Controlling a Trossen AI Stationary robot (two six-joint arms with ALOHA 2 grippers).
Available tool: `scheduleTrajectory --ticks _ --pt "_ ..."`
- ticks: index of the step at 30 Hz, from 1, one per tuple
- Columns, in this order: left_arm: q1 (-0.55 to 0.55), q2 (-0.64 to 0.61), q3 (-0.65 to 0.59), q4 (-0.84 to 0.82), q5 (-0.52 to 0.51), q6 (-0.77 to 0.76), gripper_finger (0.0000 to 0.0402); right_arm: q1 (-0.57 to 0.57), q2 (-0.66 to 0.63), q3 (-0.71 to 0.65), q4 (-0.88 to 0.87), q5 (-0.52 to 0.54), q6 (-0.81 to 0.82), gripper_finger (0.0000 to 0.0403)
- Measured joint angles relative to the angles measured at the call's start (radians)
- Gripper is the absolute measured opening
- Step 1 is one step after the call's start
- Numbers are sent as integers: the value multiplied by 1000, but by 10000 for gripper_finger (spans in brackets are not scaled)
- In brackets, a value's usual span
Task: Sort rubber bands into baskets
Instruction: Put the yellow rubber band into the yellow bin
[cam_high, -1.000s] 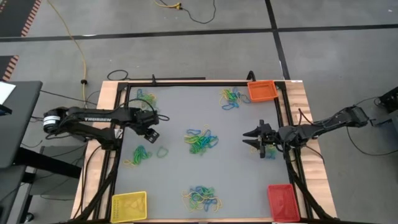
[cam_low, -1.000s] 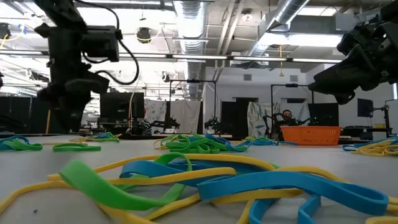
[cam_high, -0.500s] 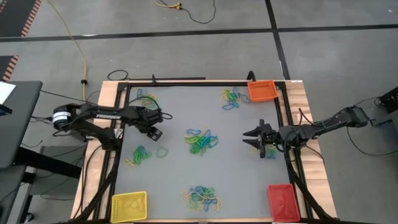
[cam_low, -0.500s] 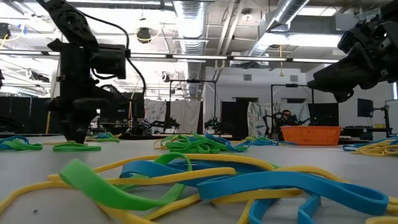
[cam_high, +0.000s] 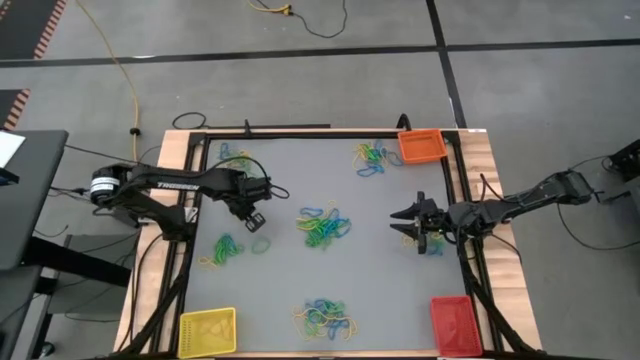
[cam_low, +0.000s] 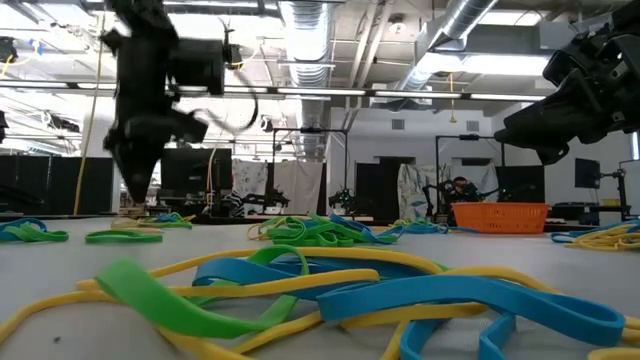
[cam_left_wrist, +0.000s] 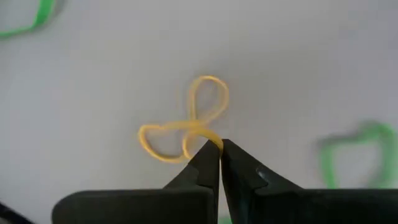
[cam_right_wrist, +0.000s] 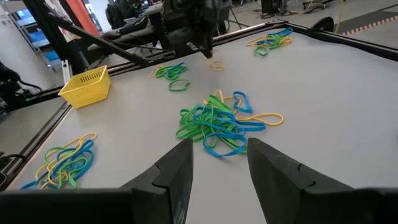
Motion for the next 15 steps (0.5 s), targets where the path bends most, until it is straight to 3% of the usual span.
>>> scheduleTrajectory --ticks 9,15 --pt "-282 -2 298 -316 25 -144 0 1 0 0 -3 0 5 179" --pt "-515 -2 464 -425 37 -339 0 1 0 0 -3 0 13 179"
